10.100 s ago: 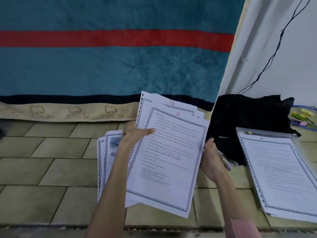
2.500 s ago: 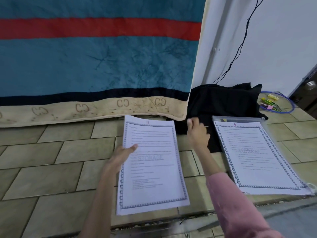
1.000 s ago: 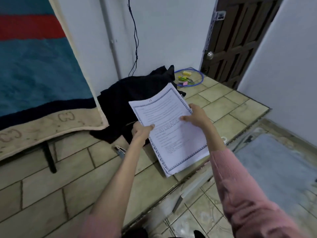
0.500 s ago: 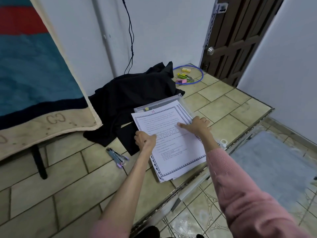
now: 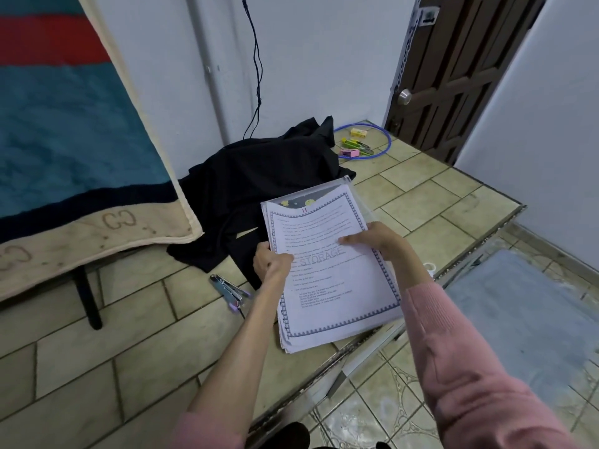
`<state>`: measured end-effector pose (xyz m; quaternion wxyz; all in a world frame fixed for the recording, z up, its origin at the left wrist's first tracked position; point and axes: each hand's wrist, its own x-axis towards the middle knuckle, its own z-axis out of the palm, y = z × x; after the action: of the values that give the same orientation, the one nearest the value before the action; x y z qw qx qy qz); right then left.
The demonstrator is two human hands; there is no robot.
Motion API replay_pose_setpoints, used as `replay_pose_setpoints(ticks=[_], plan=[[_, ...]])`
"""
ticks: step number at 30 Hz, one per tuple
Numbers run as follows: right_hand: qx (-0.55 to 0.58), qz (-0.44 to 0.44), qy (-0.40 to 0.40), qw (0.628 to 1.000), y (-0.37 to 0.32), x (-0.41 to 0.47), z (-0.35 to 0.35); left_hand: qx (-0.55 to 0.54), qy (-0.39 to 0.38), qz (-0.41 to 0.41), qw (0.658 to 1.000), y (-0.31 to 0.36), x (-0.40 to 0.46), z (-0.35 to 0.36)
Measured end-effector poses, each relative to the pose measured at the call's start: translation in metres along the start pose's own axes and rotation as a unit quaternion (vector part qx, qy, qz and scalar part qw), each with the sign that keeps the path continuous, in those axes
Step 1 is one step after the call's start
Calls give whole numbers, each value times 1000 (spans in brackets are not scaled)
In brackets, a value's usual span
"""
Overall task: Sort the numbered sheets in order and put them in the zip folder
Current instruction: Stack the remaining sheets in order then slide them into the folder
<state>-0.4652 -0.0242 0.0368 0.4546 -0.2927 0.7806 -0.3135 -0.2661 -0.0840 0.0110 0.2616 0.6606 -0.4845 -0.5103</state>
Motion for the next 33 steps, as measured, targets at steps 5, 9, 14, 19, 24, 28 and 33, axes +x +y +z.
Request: replay_pose_setpoints(ticks=[5,9,14,19,24,28,33], plan=[[146,-89,-112,979,-21,-45,11,-136,-39,76,987,13,-33,-50],[197,-223,-121,947,-58,-93,60,-214,-5,162,963,12,-65,-134],[225,-397,-87,885,-110,-145,153,-284,115,254,917,13,-99,-231],[243,-498,-98,827,-151,-183,194,-244,249,336,875,18,-130,-288],[162,-448,-147,867,-118,-162,228,-171,263,277,908,-31,-124,-296],[84,-328,-182,923,-63,-133,257,-120,204,142,961,-90,-99,-288],[140,-298,-155,931,-63,-133,274,-164,195,90,963,-98,-84,-287]])
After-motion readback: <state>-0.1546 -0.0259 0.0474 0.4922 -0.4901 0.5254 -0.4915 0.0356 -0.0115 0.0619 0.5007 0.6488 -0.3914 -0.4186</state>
